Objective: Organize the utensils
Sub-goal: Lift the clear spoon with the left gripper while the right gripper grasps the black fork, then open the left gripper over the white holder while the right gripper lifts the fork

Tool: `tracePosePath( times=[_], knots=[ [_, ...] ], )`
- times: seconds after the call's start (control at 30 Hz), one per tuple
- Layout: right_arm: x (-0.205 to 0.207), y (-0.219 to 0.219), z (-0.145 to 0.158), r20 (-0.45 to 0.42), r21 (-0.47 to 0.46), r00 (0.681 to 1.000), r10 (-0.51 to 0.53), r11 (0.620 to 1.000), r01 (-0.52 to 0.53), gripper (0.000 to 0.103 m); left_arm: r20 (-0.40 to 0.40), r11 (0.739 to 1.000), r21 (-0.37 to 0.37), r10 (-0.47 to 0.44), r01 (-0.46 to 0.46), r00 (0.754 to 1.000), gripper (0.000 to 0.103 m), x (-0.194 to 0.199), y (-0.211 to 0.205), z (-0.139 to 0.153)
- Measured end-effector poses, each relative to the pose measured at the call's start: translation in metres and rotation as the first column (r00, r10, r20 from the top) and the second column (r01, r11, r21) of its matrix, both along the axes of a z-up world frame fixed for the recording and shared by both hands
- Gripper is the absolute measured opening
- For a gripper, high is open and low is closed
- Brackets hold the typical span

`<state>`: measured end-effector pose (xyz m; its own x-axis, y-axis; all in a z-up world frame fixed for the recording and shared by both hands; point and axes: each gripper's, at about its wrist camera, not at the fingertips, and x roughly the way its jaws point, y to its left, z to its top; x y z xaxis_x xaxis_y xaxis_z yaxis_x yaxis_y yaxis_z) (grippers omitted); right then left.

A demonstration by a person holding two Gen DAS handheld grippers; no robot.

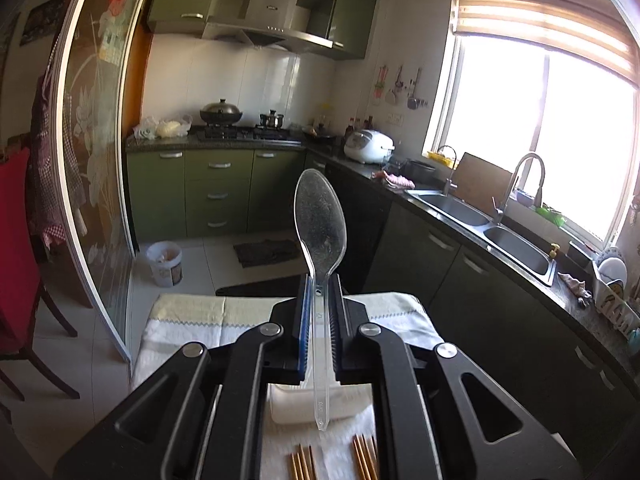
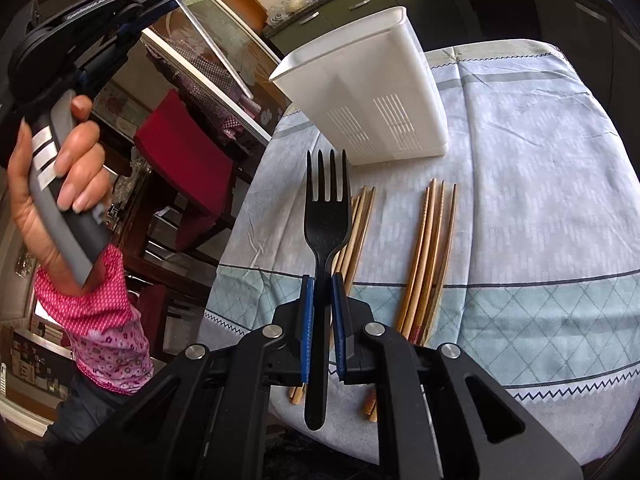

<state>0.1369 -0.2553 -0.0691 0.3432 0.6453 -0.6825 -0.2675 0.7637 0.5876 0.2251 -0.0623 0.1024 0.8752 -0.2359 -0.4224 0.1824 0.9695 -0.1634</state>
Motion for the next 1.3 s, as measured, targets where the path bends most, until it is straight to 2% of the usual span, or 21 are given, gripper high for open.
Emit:
tracePosePath(
  times=[0.1,0.23,0.37,0.6,0.77,0.83,0.87,1.03,1.13,1.23,1.3],
  knots=[
    [0.001,-0.005,0.001,0.004,0.031,1.000,-0.002,1.000,0.002,0.010,0.063,0.999,0.029,0.013,-0.015,0.998,0.009,0.020,-0.014,0.001],
    [0.003,-0.014,0.011,0.046,0.050,0.999,-0.012,0.999,0.009,0.010,0.080,0.995,0.092,0.032,-0.039,0.996,0.009,0.043,-0.030,-0.014],
    [0.002,-0.031,0.032,0.104,0.063,0.994,-0.028,0.998,0.022,0.010,0.038,0.994,0.102,0.035,-0.038,0.999,0.009,0.055,-0.032,-0.038],
    [0.022,-0.042,0.075,0.217,0.090,0.972,-0.089,0.993,0.071,0.010,-0.025,0.989,0.148,0.005,-0.002,1.000,0.010,0.052,-0.033,-0.075],
    [0.046,-0.043,0.117,0.341,0.088,0.925,-0.167,0.985,0.146,0.010,-0.028,0.991,0.136,-0.007,0.011,1.000,0.013,0.043,-0.022,-0.078],
    [0.058,-0.041,0.132,0.380,0.086,0.903,-0.199,0.980,0.180,0.010,-0.018,0.991,0.133,-0.008,0.011,1.000,0.023,0.038,-0.016,-0.076],
    [0.064,-0.040,0.140,0.400,0.088,0.890,-0.219,0.976,0.200,0.010,-0.014,0.991,0.131,-0.006,0.008,1.000,0.024,0.035,-0.013,-0.074],
    [0.108,-0.024,0.161,0.525,0.063,0.798,-0.297,0.948,0.311,0.010,-0.022,0.995,0.100,-0.004,0.006,1.000,0.024,0.020,0.005,-0.069],
    [0.134,-0.009,0.154,0.585,0.019,0.748,-0.313,0.928,0.373,0.010,-0.034,0.996,0.093,-0.005,0.008,0.999,0.024,0.010,0.015,-0.070],
    [0.155,0.003,0.131,0.585,-0.026,0.750,-0.308,0.917,0.397,0.010,-0.052,0.996,0.091,-0.003,0.008,0.999,0.024,0.002,0.025,-0.073],
    [0.161,0.007,0.105,0.584,-0.058,0.753,-0.304,0.910,0.411,0.010,-0.067,0.996,0.085,-0.006,0.011,0.998,0.024,-0.003,0.031,-0.076]
  ],
)
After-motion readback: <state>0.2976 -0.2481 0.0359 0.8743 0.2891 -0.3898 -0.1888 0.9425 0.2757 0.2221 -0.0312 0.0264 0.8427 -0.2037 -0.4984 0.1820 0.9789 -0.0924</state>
